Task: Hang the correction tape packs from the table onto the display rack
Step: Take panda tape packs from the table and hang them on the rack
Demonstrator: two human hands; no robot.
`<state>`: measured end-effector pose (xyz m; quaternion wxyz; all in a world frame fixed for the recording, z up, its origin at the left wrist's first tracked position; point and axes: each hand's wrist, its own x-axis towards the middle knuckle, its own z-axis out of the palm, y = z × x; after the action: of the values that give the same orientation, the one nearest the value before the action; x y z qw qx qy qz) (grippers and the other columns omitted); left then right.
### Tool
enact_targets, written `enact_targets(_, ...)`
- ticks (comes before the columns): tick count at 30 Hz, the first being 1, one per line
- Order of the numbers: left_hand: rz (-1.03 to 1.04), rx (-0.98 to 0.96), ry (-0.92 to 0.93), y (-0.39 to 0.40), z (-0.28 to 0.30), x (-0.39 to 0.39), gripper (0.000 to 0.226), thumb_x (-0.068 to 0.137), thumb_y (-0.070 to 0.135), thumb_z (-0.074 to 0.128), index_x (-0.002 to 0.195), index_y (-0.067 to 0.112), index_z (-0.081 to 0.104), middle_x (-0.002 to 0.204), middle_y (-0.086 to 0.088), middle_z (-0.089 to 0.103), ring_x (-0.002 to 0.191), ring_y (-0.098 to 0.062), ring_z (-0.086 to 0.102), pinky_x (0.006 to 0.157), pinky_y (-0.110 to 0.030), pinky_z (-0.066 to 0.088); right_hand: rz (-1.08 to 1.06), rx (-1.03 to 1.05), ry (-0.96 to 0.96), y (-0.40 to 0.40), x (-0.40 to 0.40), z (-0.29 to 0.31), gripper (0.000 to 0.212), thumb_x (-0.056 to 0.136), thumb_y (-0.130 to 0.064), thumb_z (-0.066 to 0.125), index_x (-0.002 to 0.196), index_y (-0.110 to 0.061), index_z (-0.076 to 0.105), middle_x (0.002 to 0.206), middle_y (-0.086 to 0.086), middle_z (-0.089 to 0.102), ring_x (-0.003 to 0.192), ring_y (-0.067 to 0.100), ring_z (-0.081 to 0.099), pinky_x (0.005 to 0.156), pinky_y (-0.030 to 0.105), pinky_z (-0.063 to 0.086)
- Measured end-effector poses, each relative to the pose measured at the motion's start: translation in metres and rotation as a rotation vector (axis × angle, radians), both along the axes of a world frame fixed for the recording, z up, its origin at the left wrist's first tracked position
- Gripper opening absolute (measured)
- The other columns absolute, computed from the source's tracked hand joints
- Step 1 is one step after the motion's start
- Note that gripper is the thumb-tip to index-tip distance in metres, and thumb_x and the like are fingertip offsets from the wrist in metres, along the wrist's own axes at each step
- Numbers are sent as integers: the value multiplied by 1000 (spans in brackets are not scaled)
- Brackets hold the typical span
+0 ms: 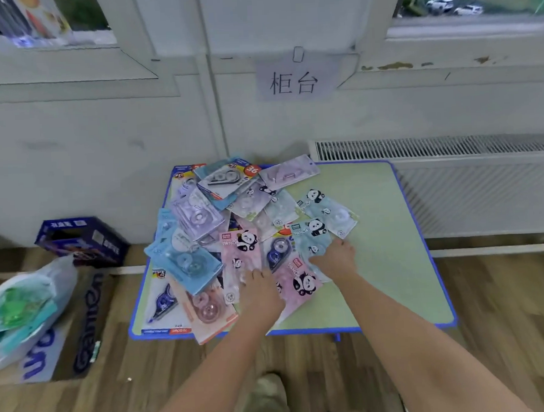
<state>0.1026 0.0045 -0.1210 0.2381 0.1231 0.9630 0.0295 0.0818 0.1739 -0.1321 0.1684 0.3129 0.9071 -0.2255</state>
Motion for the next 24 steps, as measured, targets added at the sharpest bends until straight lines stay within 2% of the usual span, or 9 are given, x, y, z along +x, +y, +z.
enact_targets(6, 0, 64, -44, -1, -6, 4, 65, 86, 37, 60, 133, 3, 32, 132, -15, 43, 123, -29, 40, 100, -33, 39, -67, 0, -53, 6, 11, 0, 85, 82, -45, 66, 139, 4, 27, 139, 20, 35, 130, 31, 34, 105, 36, 34)
enact_targets(11, -64, 20, -104, 6, -3, 11, 78, 82, 45, 65, 137, 1, 30, 136, -16, 38, 126, -31, 37, 101, -34, 38, -70, 22, -1, 10, 36, 5, 81, 81, -40, 70, 137, 2, 29, 139, 17, 31, 131, 30, 31, 106, 36, 32)
enact_targets(16, -84, -8, -87, 14, 5, 19, 77, 83, 45, 62, 138, 6, 27, 137, -14, 38, 128, -33, 35, 103, -41, 31, -155, -31, 99, 21, 69, 8, 83, 74, -40, 77, 134, -4, 32, 131, 12, 36, 119, 31, 47, 97, 37, 40)
enact_targets(19, 5, 124, -138, 15, 15, 21, 71, 86, 42, 59, 136, 8, 22, 123, -8, 53, 118, -28, 50, 100, -40, 33, -220, -195, 174, 33, 93, 11, 76, 80, -26, 75, 136, -10, 27, 127, 13, 49, 109, 33, 56, 84, 35, 42)
enact_targets(21, 102, 264, -233, 15, 21, 22, 68, 84, 41, 63, 130, 9, 25, 106, -2, 54, 107, -25, 57, 96, -37, 40, -246, -266, 203, 41, 108, 14, 72, 83, -21, 73, 136, -11, 26, 121, 15, 57, 103, 34, 58, 78, 35, 42)
enact_targets(24, 244, 482, -307, 24, 33, 28, 69, 83, 42, 69, 126, 9, 26, 110, -1, 49, 108, -24, 56, 96, -39, 45, -272, -330, 261, 56, 128, 23, 67, 84, -20, 71, 135, -8, 29, 118, 15, 58, 98, 31, 57, 72, 30, 40)
